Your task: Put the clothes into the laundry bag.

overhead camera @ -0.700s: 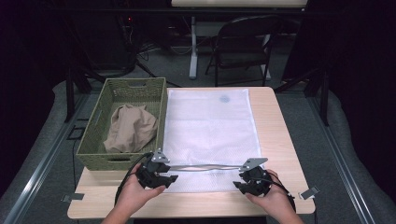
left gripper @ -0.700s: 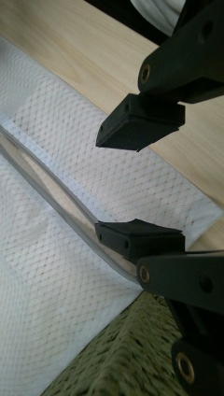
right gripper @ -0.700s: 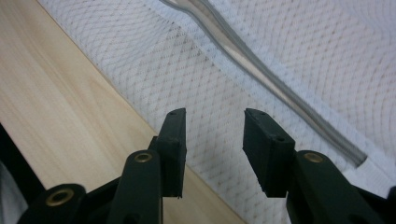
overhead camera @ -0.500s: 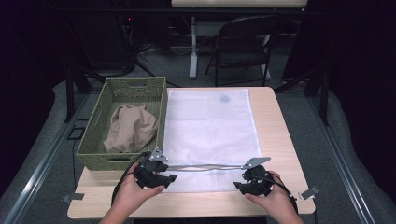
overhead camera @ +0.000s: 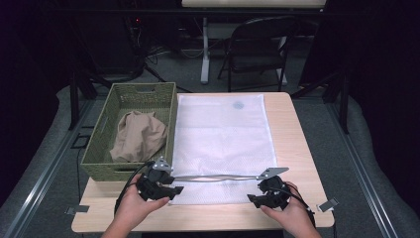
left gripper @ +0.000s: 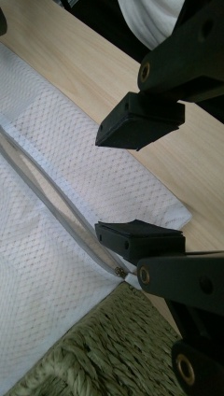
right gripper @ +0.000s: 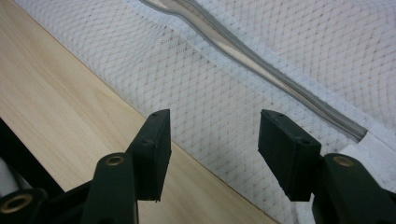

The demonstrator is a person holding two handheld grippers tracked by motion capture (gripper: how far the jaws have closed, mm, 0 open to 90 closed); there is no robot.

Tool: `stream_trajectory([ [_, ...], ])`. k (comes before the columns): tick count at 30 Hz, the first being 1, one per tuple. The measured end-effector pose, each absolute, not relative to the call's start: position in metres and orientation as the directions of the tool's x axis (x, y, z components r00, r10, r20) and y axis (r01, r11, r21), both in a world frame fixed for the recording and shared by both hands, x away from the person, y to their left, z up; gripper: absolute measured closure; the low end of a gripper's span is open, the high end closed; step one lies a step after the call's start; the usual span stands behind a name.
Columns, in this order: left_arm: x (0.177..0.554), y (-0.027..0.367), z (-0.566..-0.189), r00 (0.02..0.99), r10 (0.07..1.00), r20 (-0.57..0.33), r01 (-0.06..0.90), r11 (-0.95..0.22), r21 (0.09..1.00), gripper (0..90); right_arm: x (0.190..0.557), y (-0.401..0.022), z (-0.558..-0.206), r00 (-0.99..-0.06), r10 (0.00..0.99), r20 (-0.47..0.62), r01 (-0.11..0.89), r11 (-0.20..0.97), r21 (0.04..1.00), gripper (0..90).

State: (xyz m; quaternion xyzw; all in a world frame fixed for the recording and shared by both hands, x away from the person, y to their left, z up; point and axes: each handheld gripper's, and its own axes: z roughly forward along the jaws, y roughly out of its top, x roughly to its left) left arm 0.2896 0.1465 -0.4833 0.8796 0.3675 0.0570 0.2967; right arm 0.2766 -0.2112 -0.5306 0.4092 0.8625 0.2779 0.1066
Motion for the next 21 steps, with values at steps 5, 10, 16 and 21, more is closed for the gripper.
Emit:
stream_trajectory([
  [5,0.287,0.15,-0.475,0.715,0.684,-0.144,0.622,-0.528,0.578,51.6,0.276,-0.209,-0.531,-0.648,0.76,0.044,0.635,0.508,0.581,47.5],
  [10,0.286,0.157,-0.468,0.698,0.703,-0.138,0.635,-0.518,0.572,48.3,0.275,-0.208,-0.533,-0.652,0.758,0.029,0.627,0.517,0.583,49.9],
  [16,0.295,0.168,-0.45,0.675,0.725,-0.139,0.666,-0.516,0.539,45.7,0.276,-0.211,-0.533,-0.642,0.767,0.015,0.624,0.511,0.591,50.6],
  [21,0.309,0.176,-0.433,0.645,0.755,-0.121,0.686,-0.501,0.528,42.9,0.276,-0.21,-0.533,-0.648,0.761,0.018,0.616,0.51,0.6,50.6],
])
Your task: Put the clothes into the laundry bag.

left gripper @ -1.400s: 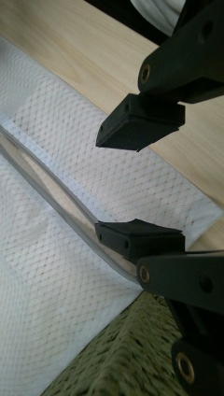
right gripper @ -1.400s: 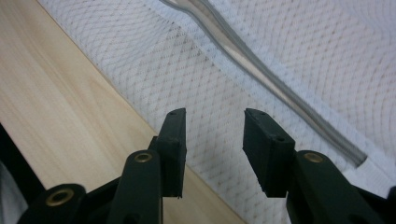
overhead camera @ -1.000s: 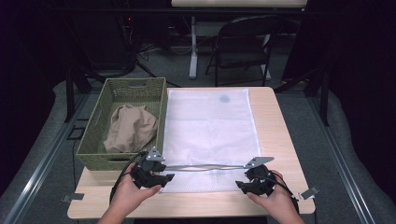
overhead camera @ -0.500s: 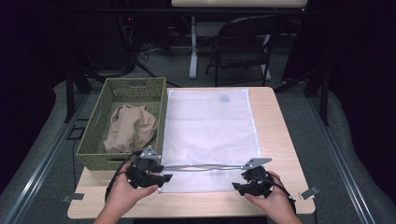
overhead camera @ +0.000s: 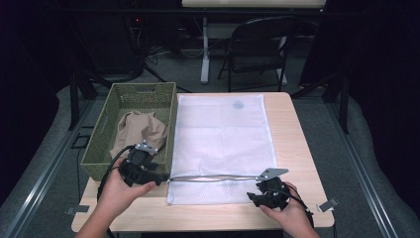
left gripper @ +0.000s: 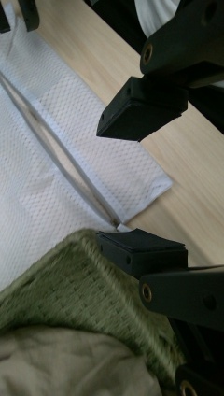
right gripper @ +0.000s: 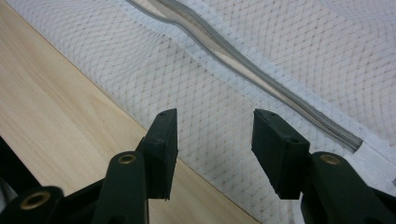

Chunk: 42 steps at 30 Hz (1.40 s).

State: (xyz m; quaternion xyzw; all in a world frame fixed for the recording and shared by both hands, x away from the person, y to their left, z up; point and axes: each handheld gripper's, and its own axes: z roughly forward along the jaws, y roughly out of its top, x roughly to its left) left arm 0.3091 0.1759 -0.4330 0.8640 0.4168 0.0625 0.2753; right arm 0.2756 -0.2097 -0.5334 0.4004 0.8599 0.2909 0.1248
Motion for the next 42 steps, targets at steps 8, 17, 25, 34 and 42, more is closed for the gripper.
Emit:
stream_trajectory([
  [8,0.334,0.185,-0.419,0.595,0.797,-0.104,0.721,-0.472,0.507,43.3,0.276,-0.211,-0.535,-0.646,0.763,0.017,0.619,0.511,0.596,50.7],
  [17,0.36,0.196,-0.399,0.529,0.846,-0.064,0.746,-0.427,0.512,40.3,0.277,-0.211,-0.536,-0.64,0.768,0.031,0.624,0.497,0.603,51.2],
  [25,0.386,0.205,-0.399,0.468,0.882,-0.058,0.789,-0.387,0.477,41.5,0.278,-0.212,-0.537,-0.638,0.769,0.035,0.63,0.495,0.599,51.4],
  [34,0.413,0.217,-0.409,0.4,0.914,-0.061,0.829,-0.332,0.451,40.0,0.279,-0.213,-0.538,-0.64,0.767,0.036,0.633,0.5,0.591,51.4],
  [42,0.43,0.224,-0.416,0.355,0.934,-0.043,0.849,-0.303,0.433,39.5,0.28,-0.212,-0.539,-0.638,0.769,0.041,0.635,0.495,0.594,51.4],
])
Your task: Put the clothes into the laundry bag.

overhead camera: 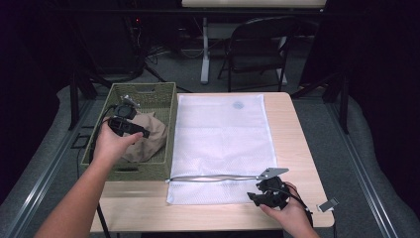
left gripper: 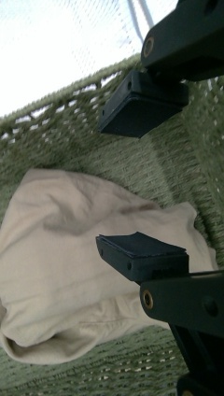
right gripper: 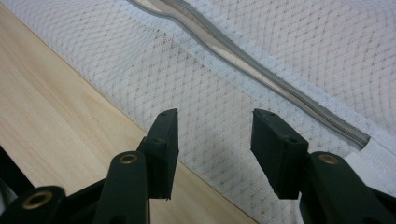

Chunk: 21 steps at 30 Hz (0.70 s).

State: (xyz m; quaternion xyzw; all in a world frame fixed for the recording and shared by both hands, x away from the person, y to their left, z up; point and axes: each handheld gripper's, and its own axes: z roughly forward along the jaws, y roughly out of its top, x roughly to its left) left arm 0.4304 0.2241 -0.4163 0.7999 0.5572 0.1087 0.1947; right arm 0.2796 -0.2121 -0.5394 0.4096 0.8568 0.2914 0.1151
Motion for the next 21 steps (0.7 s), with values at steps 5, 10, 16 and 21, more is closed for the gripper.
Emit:
stream_trajectory([
  [5,0.436,0.226,-0.419,0.34,0.94,-0.037,0.856,-0.293,0.426,39.0,0.28,-0.212,-0.54,-0.639,0.768,0.041,0.635,0.496,0.592,51.4],
  [10,0.442,0.228,-0.421,0.324,0.945,-0.049,0.865,-0.275,0.419,35.5,0.28,-0.212,-0.541,-0.638,0.769,0.046,0.639,0.494,0.59,51.3],
  [16,0.454,0.228,-0.426,0.29,0.956,-0.033,0.875,-0.251,0.414,29.1,0.281,-0.212,-0.541,-0.636,0.771,0.045,0.639,0.493,0.59,51.2],
  [21,0.466,0.228,-0.433,0.262,0.965,-0.032,0.891,-0.229,0.392,26.1,0.281,-0.213,-0.541,-0.637,0.77,0.048,0.64,0.493,0.589,51.3],
])
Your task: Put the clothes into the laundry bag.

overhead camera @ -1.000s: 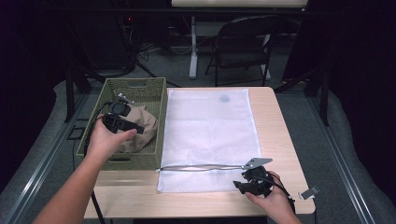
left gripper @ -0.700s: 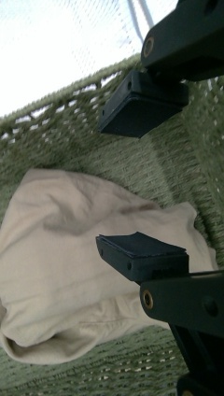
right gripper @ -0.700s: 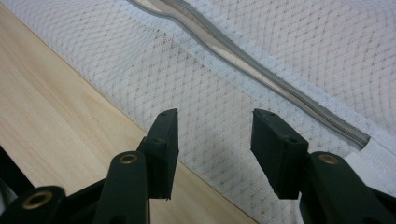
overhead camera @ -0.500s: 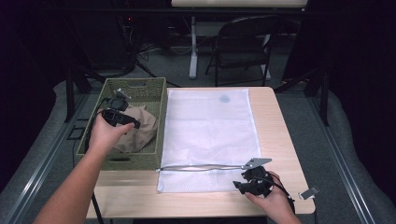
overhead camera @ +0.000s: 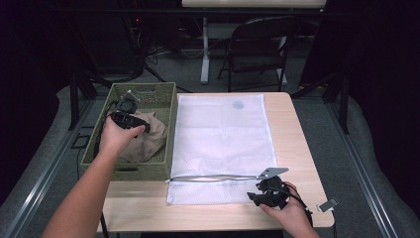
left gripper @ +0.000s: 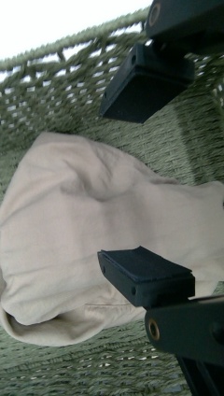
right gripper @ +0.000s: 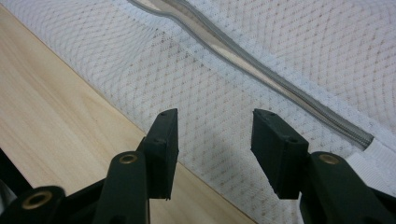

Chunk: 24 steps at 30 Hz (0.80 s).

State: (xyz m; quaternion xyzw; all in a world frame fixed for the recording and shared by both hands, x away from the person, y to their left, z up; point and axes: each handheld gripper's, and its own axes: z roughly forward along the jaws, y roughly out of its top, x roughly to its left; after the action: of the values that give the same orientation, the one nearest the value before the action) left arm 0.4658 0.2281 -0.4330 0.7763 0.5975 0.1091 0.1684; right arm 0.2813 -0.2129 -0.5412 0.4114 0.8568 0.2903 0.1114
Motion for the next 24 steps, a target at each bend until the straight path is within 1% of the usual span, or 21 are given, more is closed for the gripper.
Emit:
stream_trajectory([
  [10,0.483,0.229,-0.45,0.218,0.976,0.015,0.917,-0.21,0.34,26.3,0.282,-0.213,-0.542,-0.636,0.77,0.057,0.641,0.486,0.593,50.6],
  [16,0.491,0.234,-0.457,0.188,0.982,0.003,0.927,-0.178,0.33,27.0,0.282,-0.213,-0.542,-0.644,0.763,0.056,0.643,0.5,0.58,50.6],
  [22,0.496,0.236,-0.464,0.177,0.984,0.027,0.934,-0.177,0.311,27.1,0.282,-0.213,-0.543,-0.639,0.766,0.064,0.642,0.486,0.592,50.5],
  [24,0.497,0.236,-0.467,0.171,0.985,0.024,0.935,-0.169,0.312,27.1,0.283,-0.214,-0.542,-0.645,0.763,0.047,0.641,0.506,0.578,50.5],
])
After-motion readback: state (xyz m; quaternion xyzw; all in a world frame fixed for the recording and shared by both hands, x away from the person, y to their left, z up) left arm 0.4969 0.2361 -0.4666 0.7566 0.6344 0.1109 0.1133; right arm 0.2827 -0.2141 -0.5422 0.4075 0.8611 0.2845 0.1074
